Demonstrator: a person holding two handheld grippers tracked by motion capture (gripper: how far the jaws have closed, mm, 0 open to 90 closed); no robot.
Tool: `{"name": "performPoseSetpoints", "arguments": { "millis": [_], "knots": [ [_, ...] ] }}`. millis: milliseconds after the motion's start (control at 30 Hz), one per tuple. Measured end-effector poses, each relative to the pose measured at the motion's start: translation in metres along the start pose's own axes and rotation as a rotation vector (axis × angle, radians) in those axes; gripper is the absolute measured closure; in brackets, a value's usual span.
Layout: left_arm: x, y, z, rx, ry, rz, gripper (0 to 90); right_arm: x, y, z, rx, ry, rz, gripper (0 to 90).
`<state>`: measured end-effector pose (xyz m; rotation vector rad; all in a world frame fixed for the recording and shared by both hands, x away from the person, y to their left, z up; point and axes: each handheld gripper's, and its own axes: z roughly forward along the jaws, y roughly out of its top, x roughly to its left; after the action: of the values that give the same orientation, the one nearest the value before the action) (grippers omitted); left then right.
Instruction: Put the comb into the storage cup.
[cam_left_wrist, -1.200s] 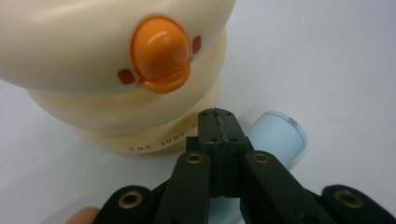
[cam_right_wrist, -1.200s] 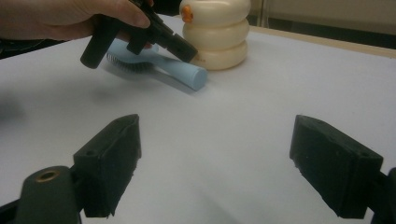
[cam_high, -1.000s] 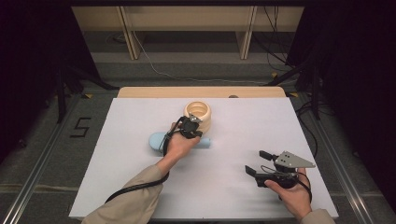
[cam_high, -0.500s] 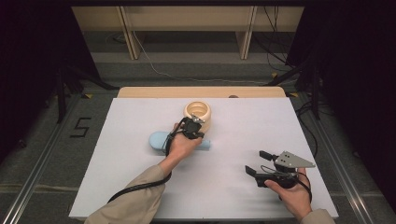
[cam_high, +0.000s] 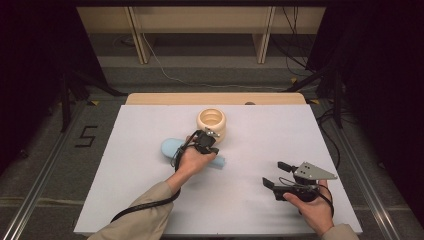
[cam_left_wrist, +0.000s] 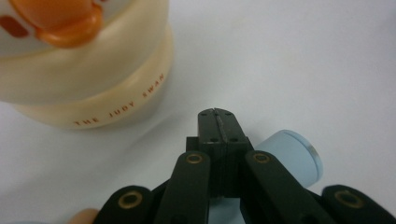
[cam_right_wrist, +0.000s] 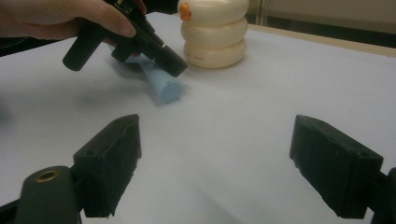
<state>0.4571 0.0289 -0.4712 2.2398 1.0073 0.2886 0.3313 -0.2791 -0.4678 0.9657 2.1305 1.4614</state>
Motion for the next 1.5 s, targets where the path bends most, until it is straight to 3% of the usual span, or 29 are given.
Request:
{"name": "performPoseSetpoints", "arguments": {
  "millis": [400,933,1200,1500],
  "knots": [
    [-0.01,-0.014,-0.012,0.034,-0.031,0.032,90.0,0.0,0.0,0.0,-0.002,-0.002,-0.001,17.3],
    [-0.014,-0.041,-0.039,0.121,-0.056,0.127,90.0,0.0,0.0,0.0,0.009,-0.003,-0.007,17.3],
    [-0.011,-0.059,-0.051,0.124,-0.063,0.107,90.0,0.001,0.0,0.0,0.009,-0.004,-0.009,17.3],
    [-0.008,-0.071,-0.057,0.161,-0.063,0.124,90.0,0.001,0.0,0.0,0.012,-0.003,-0.012,17.4]
  ]
}}
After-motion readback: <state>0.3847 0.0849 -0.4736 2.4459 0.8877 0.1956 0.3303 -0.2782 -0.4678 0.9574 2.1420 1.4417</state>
